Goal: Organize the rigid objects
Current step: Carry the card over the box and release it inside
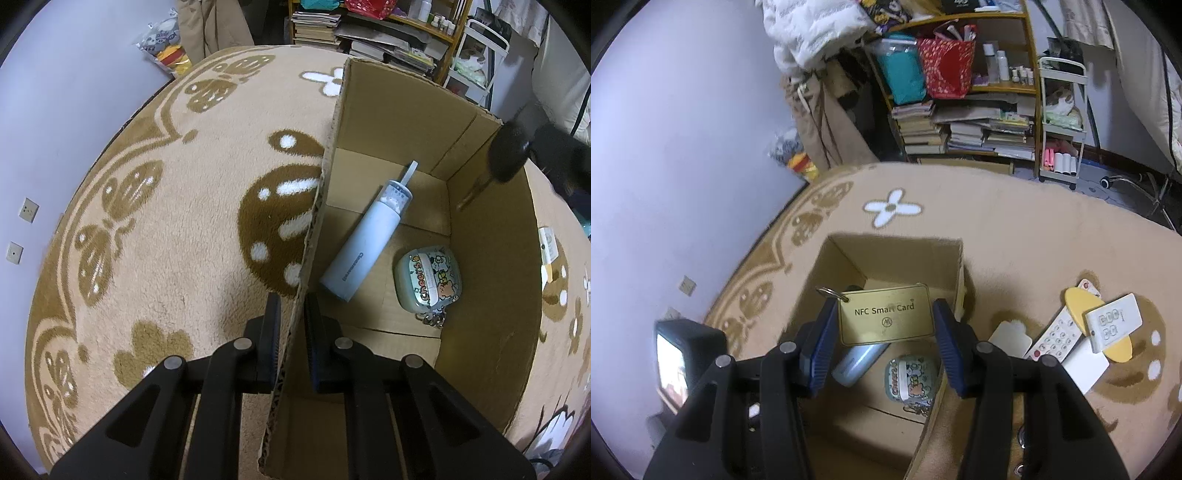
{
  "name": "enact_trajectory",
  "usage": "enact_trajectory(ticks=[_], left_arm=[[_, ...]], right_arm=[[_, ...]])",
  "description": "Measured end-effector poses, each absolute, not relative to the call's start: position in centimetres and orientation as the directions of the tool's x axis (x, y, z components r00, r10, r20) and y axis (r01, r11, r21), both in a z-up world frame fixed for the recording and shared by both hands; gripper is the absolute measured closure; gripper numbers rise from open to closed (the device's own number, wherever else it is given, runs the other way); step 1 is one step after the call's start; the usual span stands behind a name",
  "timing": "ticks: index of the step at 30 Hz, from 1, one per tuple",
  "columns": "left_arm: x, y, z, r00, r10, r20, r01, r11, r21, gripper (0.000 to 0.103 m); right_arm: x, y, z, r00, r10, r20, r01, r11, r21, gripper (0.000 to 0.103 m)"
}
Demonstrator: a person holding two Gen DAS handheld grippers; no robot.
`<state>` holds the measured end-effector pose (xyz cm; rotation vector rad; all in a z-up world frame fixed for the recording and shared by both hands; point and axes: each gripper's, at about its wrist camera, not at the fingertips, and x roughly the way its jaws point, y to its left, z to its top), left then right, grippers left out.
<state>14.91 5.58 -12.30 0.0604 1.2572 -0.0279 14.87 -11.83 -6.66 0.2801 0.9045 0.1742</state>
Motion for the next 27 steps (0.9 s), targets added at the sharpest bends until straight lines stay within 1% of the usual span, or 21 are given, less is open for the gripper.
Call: enact_trajectory(ticks=[6, 18, 20, 24, 26, 27], left_arm=[[14.9, 5.5, -12.2, 0.313, 0.011, -0.950, 0.054, 0.998, 0.029, 0.092], [14.8, 5.6, -11.4, 0.356, -0.007, -0.935, 0.044, 0.999, 0.009, 0.092], [14.8, 5.5, -11.4, 0.361, 0.004, -0.933, 0.046, 0.999, 0.022, 0.092], [14.8, 5.4, -11.4, 0.362, 0.010, -0.932, 0.047, 0.998, 0.029, 0.091], [14.8, 5.3, -11.4, 0.362, 0.009, -0.932, 0.046, 0.999, 0.027, 0.091], [14.8, 5.3, -11.4, 0.363, 0.009, -0.932, 0.046, 0.999, 0.028, 0.091]], right_arm=[[14.6, -11.3, -8.0, 0.578, 0.242, -0.779, -0.040, 0.962, 0.269, 0.048], [13.8, -12.1, -8.0, 0.572, 0.226, -0.789, -0.028, 0.966, 0.257, 0.048], [13.7, -12.1, -7.8, 0.572, 0.226, -0.789, -0.028, 0.966, 0.257, 0.046], [13.5, -12.2, -7.5, 0.570, 0.217, -0.792, -0.029, 0.969, 0.245, 0.037], [13.0, -12.4, -7.2, 0.571, 0.201, -0.796, -0.030, 0.974, 0.224, 0.029], [12.7, -12.7, -7.1, 0.571, 0.190, -0.798, -0.028, 0.977, 0.213, 0.021]])
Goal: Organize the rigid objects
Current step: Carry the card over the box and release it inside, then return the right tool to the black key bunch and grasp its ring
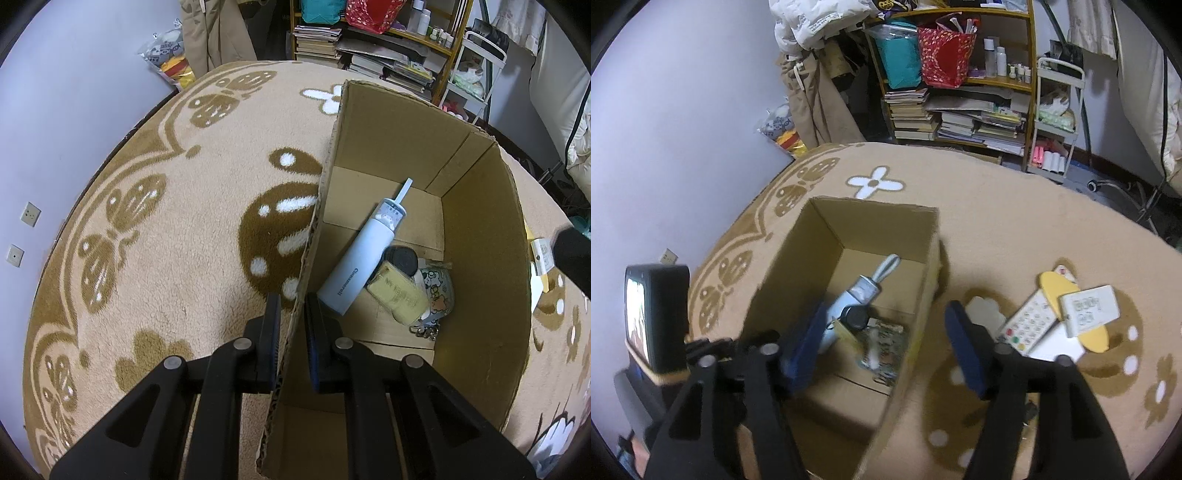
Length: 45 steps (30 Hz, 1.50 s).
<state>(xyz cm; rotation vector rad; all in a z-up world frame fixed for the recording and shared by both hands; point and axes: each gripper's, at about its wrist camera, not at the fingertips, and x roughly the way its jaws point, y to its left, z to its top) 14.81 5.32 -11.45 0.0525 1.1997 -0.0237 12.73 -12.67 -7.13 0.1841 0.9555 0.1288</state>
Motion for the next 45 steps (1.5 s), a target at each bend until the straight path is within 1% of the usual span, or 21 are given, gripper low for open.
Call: enact_trajectory(ticks=[1, 3, 6, 11, 20, 30, 34, 37, 45], left_arm=[[14.8, 5.3, -11.5, 0.362, 0.010, -0.932, 0.047, 0.998, 0.029, 0.091], [14.8, 5.2, -11.4, 0.363, 0.015, -0.931, 0.049, 0.998, 0.035, 0.091], [14.8, 5.1, -11.4, 0.362, 0.021, -0.932, 0.050, 0.998, 0.042, 0.091], [14.8, 5.0, -11.4, 0.363, 0.033, -0.931, 0.055, 0.997, 0.057, 0.091], [14.8, 4.9, -11.4, 0.364, 0.040, -0.931, 0.058, 0.996, 0.066, 0.091], [14.8, 5.0, -11.4, 0.365, 0.042, -0.930, 0.062, 0.996, 0.069, 0.090], [14.9, 5.4, -11.4, 0.360, 0.032, -0.932, 0.057, 0.997, 0.056, 0.091], [14.9, 5.4, -11.4, 0.361, 0.035, -0.932, 0.059, 0.996, 0.061, 0.091], [14.8, 5.2, -11.5, 0.360, 0.040, -0.932, 0.063, 0.996, 0.067, 0.091]], right_arm=[[12.3, -13.0, -7.0, 0.574, 0.181, -0.799, -0.023, 0.979, 0.205, 0.015], [11.8, -13.8, -7.0, 0.577, 0.173, -0.799, -0.009, 0.979, 0.205, 0.010], [10.9, -15.6, -7.2, 0.579, 0.163, -0.799, 0.041, 0.973, 0.228, 0.008], [9.4, -18.8, -9.0, 0.580, 0.147, -0.801, 0.117, 0.958, 0.261, 0.008], [7.4, -22.5, -14.6, 0.490, 0.082, -0.868, 0.255, 0.938, 0.233, 0.008], [7.1, -22.8, -18.0, 0.416, 0.079, -0.906, 0.269, 0.941, 0.205, 0.008], [7.3, -22.9, -19.3, 0.399, 0.039, -0.916, 0.280, 0.946, 0.162, 0.008], [7.3, -23.3, -20.2, 0.393, 0.030, -0.919, 0.297, 0.942, 0.158, 0.008], [7.5, -23.7, -21.0, 0.375, 0.014, -0.927, 0.308, 0.941, 0.139, 0.009]])
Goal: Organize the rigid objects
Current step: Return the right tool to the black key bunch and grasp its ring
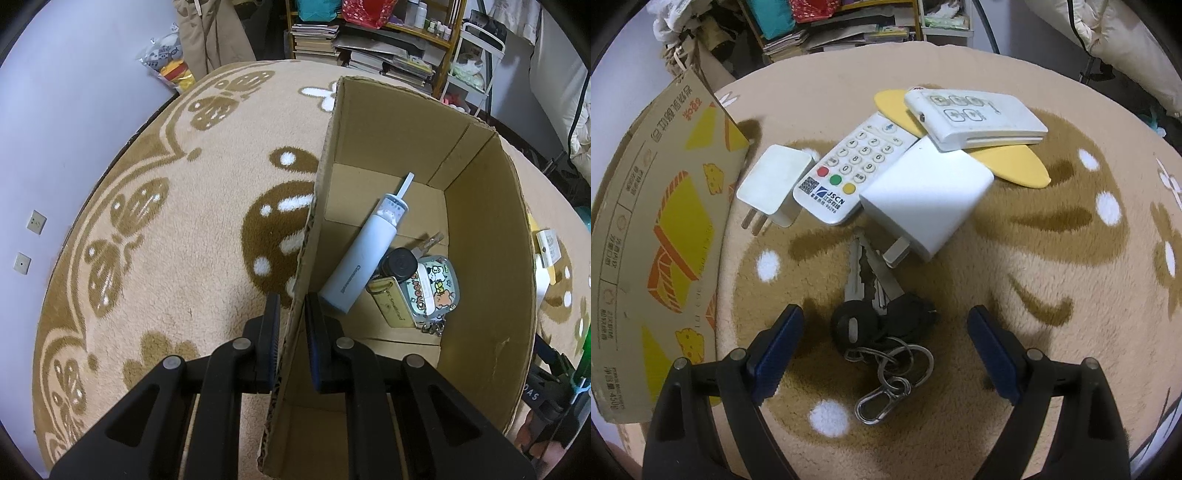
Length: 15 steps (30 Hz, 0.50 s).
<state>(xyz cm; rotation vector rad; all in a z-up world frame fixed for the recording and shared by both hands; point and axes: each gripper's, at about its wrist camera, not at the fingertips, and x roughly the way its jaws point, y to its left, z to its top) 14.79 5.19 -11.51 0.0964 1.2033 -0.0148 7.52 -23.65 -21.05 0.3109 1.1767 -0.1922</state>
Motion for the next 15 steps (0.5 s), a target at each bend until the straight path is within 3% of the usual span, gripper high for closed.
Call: enact_trajectory(ticks=[5, 7, 11, 15], left_arm=[[14.7, 5.0, -11.5, 0.362, 0.049, -0.931, 0.066, 0.995, 0.078, 0.091], [14.7, 4.9, -11.5, 0.362, 0.051, -0.931, 0.067, 0.995, 0.080, 0.091], [14.6, 4.8, -11.5, 0.364, 0.057, -0.929, 0.073, 0.993, 0.089, 0.090], [14.6, 4.7, -11.4, 0.364, 0.056, -0.930, 0.072, 0.993, 0.088, 0.090]], right_arm=[[7.8, -22.5, -21.3, 0.368, -0.035, -0.929, 0.294, 0.952, 0.080, 0.018], [7.7, -22.3, -21.3, 0.367, -0.055, -0.928, 0.294, 0.954, 0.060, 0.029], [7.4, -21.7, -21.1, 0.370, -0.086, -0.925, 0.279, 0.960, 0.022, 0.036], [7.0, -21.3, -20.9, 0.376, -0.119, -0.919, 0.259, 0.966, -0.019, 0.053]])
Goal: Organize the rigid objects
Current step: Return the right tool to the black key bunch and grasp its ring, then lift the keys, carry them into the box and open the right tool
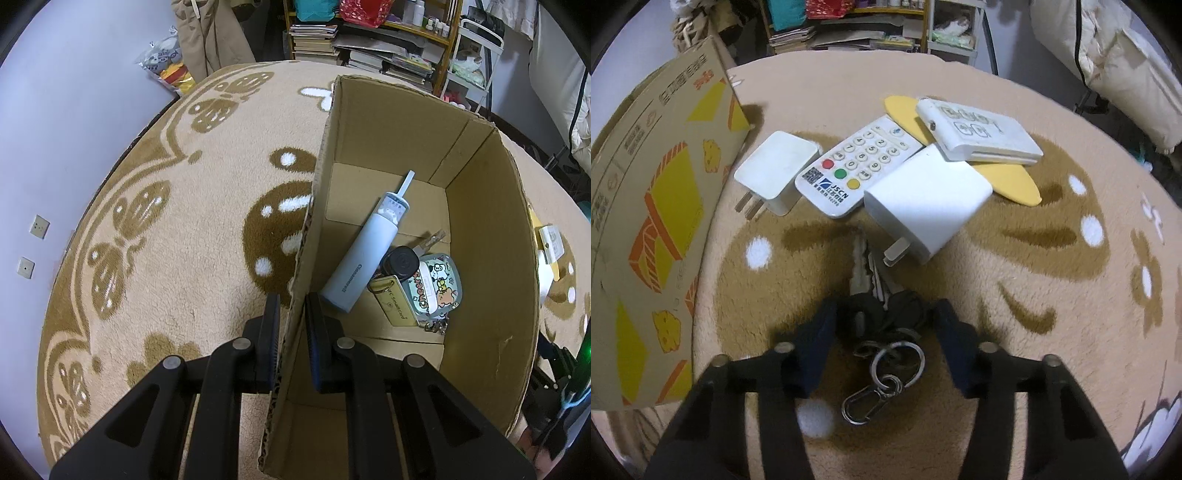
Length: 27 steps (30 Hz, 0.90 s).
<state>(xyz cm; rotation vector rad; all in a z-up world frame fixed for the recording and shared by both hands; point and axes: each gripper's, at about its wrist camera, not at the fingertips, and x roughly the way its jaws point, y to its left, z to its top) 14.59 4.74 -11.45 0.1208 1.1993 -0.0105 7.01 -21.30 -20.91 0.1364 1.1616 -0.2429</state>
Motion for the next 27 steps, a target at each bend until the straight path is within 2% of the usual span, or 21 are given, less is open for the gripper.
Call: enact_trajectory(ticks=[4, 6, 14, 27], left_arm=[[14.6, 4.7, -11.4, 0.364, 0.056, -0.930, 0.074, 0.993, 0.089, 0.090], [14.6, 4.7, -11.4, 0.363, 0.055, -0.930, 0.071, 0.994, 0.086, 0.090], [14.6, 4.7, -11.5, 0.362, 0.055, -0.931, 0.071, 0.994, 0.087, 0.090], [14.4, 4.8, -11.5, 0.360, 0.050, -0.932, 0.073, 0.994, 0.082, 0.090]], right_arm=[[6.9, -19.8, -20.6, 0.379, -0.119, -0.918, 0.232, 0.972, -0.031, 0.074], [6.7, -19.6, -20.5, 0.372, -0.105, -0.922, 0.231, 0.973, -0.018, 0.077], [5.8, -19.5, -19.3, 0.398, -0.008, -0.918, 0.242, 0.965, 0.097, 0.078], [5.4, -18.7, -15.6, 0.489, 0.043, -0.871, 0.196, 0.968, 0.158, 0.078]])
